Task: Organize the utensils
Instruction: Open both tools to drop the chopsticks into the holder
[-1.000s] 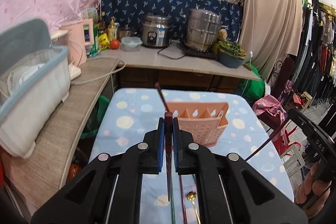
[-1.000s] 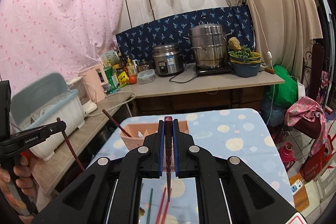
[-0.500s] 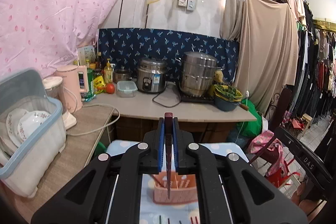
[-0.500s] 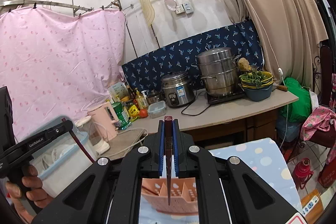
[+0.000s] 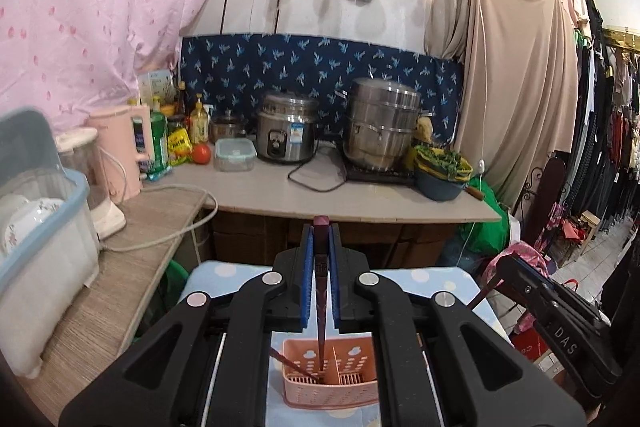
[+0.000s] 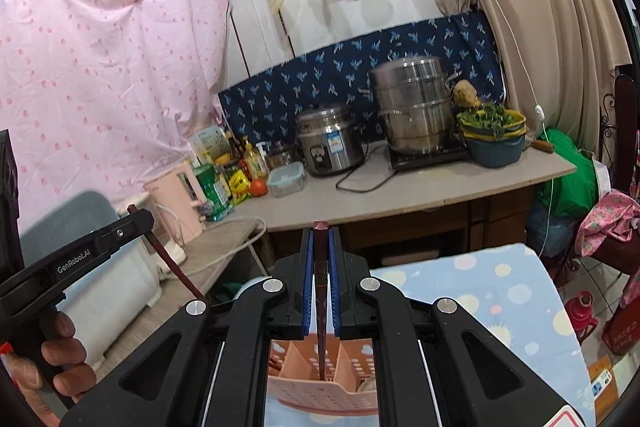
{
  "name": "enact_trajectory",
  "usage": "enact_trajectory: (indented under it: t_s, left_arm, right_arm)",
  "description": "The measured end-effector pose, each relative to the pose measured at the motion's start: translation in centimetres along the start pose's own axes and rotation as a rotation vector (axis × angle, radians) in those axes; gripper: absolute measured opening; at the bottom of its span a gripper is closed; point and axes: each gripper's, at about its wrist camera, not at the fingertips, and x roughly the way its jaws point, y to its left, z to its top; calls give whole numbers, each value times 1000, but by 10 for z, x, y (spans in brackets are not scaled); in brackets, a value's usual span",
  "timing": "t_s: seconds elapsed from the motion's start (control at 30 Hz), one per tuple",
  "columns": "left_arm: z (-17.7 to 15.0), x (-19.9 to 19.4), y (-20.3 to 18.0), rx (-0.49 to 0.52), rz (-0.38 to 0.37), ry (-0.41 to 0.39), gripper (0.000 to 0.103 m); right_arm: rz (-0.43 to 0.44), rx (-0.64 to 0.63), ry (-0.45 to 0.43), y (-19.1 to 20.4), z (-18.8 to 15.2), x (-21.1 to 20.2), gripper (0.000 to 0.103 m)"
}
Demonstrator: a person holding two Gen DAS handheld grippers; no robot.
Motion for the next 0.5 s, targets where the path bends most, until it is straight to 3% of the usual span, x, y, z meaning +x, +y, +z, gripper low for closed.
enact_trajectory:
  t_s: [0.27,0.4,0.5]
  left_arm:
    - [-30,23,4,-2,4,76,7]
    - [-39,28,6,-8,-2,104,8]
    - [-43,27,10,-20,-7,107,19]
  right_arm:
    - [-6,7,77,-9,-27,21,7]
    - [-17,-5,88,-9,-32,23,12]
    - [-18,4,91,-12,-35,20,15]
